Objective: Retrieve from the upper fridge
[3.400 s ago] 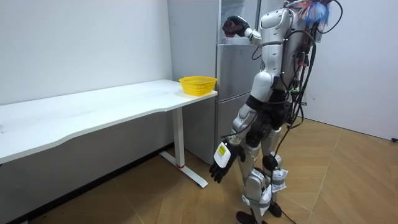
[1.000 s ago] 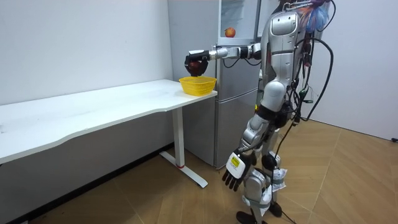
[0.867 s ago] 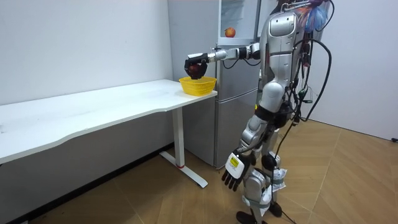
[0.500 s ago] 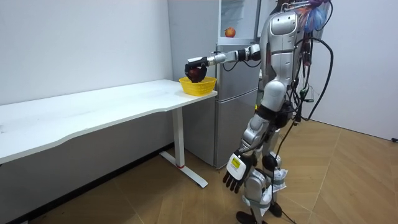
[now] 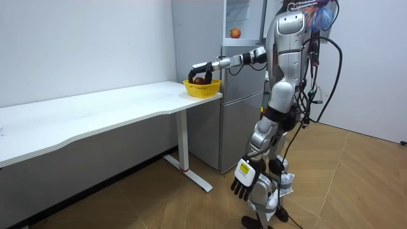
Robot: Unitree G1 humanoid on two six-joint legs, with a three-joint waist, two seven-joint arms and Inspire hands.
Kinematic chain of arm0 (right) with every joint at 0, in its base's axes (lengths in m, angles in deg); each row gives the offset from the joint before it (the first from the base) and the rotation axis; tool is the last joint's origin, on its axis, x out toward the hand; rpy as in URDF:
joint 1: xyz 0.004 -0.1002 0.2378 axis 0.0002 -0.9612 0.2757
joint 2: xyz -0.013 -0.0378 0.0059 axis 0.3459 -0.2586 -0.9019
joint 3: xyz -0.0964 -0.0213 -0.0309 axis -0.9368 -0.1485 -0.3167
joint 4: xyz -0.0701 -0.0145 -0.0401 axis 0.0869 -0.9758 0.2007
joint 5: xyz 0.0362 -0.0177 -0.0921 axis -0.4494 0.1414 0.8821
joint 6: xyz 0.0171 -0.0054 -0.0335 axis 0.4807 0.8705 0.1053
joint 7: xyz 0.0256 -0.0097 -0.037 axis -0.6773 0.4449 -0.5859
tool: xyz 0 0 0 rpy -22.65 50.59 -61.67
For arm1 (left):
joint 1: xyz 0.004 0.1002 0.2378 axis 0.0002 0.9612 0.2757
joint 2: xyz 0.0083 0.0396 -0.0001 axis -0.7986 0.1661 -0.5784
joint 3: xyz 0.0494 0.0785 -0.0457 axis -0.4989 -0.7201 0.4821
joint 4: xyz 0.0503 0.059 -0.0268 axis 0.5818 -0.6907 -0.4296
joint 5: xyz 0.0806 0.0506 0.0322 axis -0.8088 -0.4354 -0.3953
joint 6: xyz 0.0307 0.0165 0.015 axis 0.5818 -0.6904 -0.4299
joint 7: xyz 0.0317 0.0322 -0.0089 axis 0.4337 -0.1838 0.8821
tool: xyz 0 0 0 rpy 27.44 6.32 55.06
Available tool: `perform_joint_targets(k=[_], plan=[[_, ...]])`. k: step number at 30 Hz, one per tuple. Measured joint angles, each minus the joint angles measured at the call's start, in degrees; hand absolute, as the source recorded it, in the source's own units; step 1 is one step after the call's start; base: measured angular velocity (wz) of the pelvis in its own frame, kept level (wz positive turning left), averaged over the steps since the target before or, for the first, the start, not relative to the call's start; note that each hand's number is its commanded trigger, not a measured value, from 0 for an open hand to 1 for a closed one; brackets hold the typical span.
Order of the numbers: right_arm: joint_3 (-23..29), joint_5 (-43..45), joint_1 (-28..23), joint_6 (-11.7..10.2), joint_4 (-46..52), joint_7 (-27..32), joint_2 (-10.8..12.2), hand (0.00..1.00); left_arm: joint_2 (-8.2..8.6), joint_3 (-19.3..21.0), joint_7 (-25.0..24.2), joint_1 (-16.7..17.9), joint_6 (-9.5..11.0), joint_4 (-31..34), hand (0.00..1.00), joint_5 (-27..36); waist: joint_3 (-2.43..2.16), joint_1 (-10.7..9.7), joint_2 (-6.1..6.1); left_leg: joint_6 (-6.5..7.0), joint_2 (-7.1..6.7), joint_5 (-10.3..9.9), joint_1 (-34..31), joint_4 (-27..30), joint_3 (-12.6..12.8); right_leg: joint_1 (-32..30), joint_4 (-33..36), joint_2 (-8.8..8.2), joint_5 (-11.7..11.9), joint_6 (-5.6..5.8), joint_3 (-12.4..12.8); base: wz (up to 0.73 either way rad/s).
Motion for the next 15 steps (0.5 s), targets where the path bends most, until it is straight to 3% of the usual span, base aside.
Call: perform_joint_targets(k=[15], plan=[[0.00, 0.04, 0.00, 0.01, -0.93, 0.81, 0.00, 0.00, 0.02, 0.03, 0.13, -0.17, -0.31, -0.04, 0.00, -0.04, -0.09, 0.00, 0.15, 0.00, 0.02, 0.00, 0.03, 0.53, -0.06, 0.34, 0.05, -0.03, 0.01, 0.01, -0.24, 0.00]])
